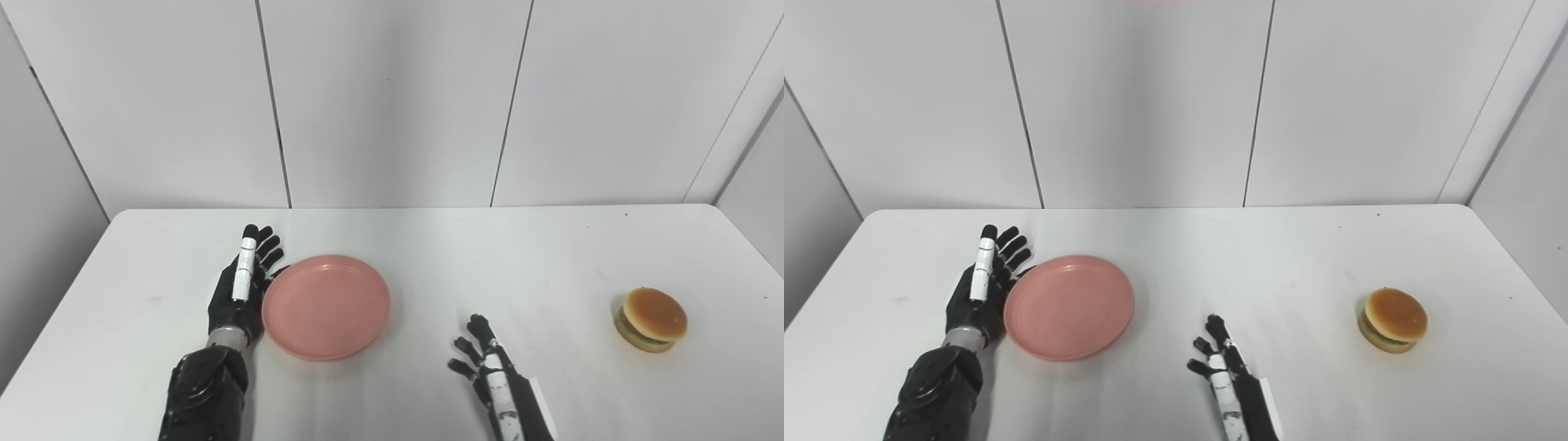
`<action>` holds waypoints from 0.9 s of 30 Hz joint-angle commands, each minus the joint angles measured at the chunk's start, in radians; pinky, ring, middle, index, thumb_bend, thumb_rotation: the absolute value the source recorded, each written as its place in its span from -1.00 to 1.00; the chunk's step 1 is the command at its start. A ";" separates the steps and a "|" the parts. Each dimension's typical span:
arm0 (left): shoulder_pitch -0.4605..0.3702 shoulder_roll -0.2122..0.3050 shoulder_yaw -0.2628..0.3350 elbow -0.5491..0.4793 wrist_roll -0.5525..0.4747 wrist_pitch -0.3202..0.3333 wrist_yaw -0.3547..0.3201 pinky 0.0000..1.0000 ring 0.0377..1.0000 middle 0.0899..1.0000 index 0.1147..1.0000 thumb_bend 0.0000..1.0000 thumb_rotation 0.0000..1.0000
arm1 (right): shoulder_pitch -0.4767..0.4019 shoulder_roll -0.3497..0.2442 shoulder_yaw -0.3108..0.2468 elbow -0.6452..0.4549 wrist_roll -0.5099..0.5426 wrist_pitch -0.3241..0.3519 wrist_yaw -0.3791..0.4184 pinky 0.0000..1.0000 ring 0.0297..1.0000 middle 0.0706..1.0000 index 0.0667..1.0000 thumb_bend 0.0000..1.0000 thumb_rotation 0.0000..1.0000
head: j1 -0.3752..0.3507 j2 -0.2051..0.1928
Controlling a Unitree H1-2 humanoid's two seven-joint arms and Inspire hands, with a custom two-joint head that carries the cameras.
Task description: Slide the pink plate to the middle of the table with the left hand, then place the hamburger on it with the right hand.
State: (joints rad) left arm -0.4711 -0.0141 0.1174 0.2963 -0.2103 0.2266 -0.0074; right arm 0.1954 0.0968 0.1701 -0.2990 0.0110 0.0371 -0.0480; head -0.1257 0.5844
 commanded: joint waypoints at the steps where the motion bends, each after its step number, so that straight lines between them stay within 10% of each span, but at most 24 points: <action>1: 0.022 -0.019 -0.010 0.010 -0.002 0.010 -0.005 0.58 0.85 0.81 0.64 0.65 0.60 | 0.141 0.031 0.016 -0.050 -0.014 0.003 -0.013 0.60 0.76 0.88 0.82 0.53 0.85 | 0.001 0.001; 27: -0.005 -0.103 -0.049 0.085 0.082 -0.064 0.053 0.65 0.86 0.84 0.73 0.67 0.69 | 0.138 0.020 0.064 -0.031 -0.073 -0.010 -0.067 0.60 0.77 0.91 0.86 0.52 0.98 | -0.050 -0.011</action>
State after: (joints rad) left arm -0.4798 -0.1111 0.0690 0.3516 -0.1260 0.1328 0.0407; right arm 0.1994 0.1034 0.2281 -0.3024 -0.0623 0.0531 -0.1146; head -0.1764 0.5722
